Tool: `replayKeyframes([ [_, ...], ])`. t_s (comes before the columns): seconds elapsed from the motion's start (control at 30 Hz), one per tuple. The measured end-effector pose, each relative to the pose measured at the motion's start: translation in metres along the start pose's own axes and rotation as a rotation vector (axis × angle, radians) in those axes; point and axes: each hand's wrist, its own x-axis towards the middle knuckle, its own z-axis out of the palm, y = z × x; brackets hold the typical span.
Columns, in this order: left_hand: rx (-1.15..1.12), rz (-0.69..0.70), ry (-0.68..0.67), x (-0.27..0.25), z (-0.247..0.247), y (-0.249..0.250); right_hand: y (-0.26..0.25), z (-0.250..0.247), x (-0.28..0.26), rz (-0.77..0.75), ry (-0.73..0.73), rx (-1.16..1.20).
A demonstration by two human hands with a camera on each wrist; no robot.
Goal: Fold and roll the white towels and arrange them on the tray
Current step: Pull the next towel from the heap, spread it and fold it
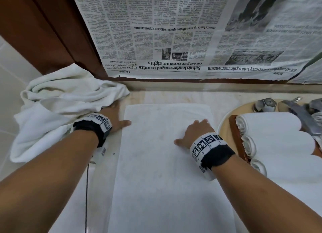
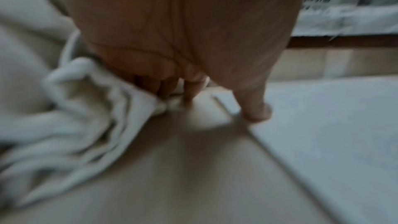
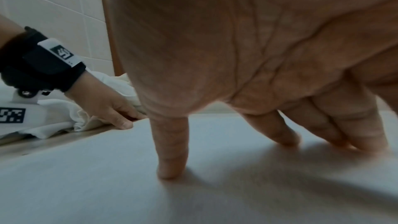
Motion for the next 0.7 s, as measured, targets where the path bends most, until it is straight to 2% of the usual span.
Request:
replayKeyframes([
  [0.03, -0.009, -0.009, 0.035, -0.003, -0.007, 0.01, -0.003, -0.002, 0.004, 0.013, 0.024, 0.01],
  [0.1, 0.003, 0.05, 0.162, -0.015, -0.019, 0.041, -0.011, -0.008, 0.01, 0.011, 0.163, 0.079],
  [0.13, -0.037, 0.096, 0.239, -0.022, -0.022, 0.059, -0.015, -0.01, 0.014, -0.024, 0.258, 0.14],
  [0.17, -0.102, 0.155, 0.254, -0.027, -0.019, 0.076, -0.02, -0.011, 0.018, -0.09, 0.328, 0.204],
  [0.2, -0.187, 0.241, 0.208, -0.032, -0.013, 0.089, -0.024, -0.009, 0.025, -0.186, 0.331, 0.255],
  [0.23, -0.232, 0.311, 0.085, -0.033, -0.003, 0.097, -0.026, -0.005, 0.031, -0.286, 0.264, 0.271],
  [0.27, -0.214, 0.339, -0.039, -0.033, 0.009, 0.099, -0.026, 0.0, 0.038, -0.35, 0.165, 0.243],
  [0.3, -0.157, 0.332, -0.095, -0.029, 0.021, 0.092, -0.021, 0.006, 0.047, -0.359, 0.099, 0.193],
  [0.33, -0.126, 0.297, -0.081, -0.025, 0.029, 0.08, -0.013, 0.01, 0.057, -0.314, 0.084, 0.167],
  [0.4, -0.151, 0.173, -0.026, -0.016, 0.036, 0.054, 0.009, 0.011, 0.073, -0.118, 0.11, 0.233],
  [0.47, -0.184, 0.103, -0.073, -0.012, 0.032, 0.039, 0.026, 0.002, 0.078, 0.039, 0.108, 0.305],
  [0.5, -0.181, 0.085, -0.094, -0.009, 0.027, 0.038, 0.029, -0.003, 0.076, 0.062, 0.128, 0.313],
  [0.53, -0.178, 0.07, -0.088, -0.01, 0.021, 0.044, 0.027, -0.007, 0.071, 0.036, 0.174, 0.305],
  [0.6, -0.171, 0.094, -0.003, -0.017, 0.008, 0.068, 0.01, -0.012, 0.056, -0.139, 0.249, 0.309],
  [0.63, -0.174, 0.172, 0.022, -0.024, 0.003, 0.083, 0.0, -0.007, 0.049, -0.247, 0.232, 0.309],
  [0.7, -0.207, 0.384, -0.062, -0.037, 0.007, 0.105, -0.013, 0.014, 0.038, -0.384, 0.121, 0.26],
])
